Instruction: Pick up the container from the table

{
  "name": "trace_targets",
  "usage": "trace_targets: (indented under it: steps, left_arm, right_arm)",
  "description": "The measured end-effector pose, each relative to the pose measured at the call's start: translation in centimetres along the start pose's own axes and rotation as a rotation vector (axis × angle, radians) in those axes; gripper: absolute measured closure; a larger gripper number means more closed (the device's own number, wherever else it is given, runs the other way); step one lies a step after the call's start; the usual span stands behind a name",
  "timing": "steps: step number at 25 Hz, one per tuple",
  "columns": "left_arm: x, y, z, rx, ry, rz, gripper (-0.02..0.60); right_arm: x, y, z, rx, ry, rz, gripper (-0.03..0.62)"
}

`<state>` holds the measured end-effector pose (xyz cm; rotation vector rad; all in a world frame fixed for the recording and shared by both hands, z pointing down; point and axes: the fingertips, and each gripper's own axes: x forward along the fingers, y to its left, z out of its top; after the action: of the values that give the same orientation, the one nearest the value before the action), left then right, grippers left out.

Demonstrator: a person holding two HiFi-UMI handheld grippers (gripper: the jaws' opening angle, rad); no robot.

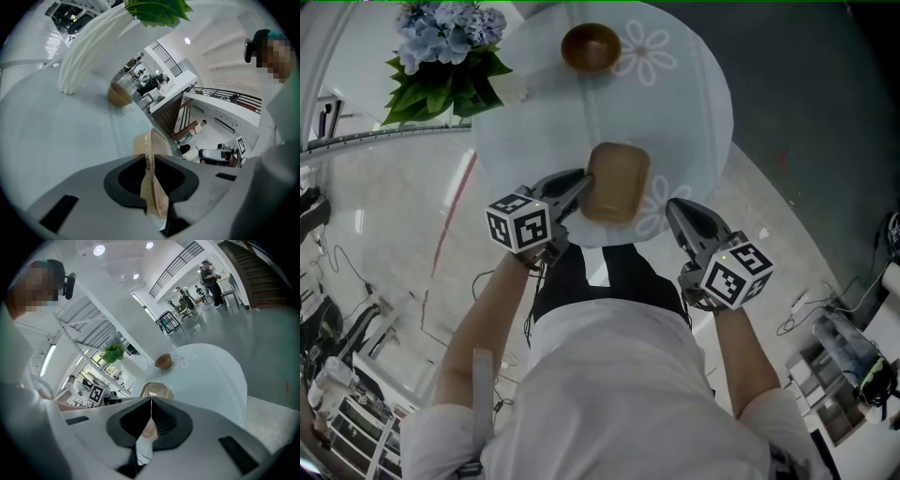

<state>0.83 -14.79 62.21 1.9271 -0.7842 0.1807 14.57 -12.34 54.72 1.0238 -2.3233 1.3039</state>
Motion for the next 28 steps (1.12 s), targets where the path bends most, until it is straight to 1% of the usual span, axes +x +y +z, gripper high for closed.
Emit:
trace_targets:
  steps: [11,17,22,28]
  left_arm:
    - [-3.0,-4.5,5.9,0.105,-0.089,-0.057,0.514]
    - [-5.1,-7.6,8.9,0.135,-0.148,-0.096,0.517]
    - [-6.7,-9.7,11.6,0.191,-0.199,-0.112,0.520]
    - [-8.5,-11.3,13.8,0.232,-0.238,-0.131,0.522]
  right_arm:
    - [-1.6,2.0,4.5,-0.048,-0.114,-0.018,0.571]
    - [-2.7,3.6,6.4,-0.068,-0.167,-0.026,0.571]
    - [-3.2,4.5,8.1,-0.088,-0.214,-0.032,0.571]
    - [-3.8,6.0,9.9,-0.102,-0.259,-0.031,0.571]
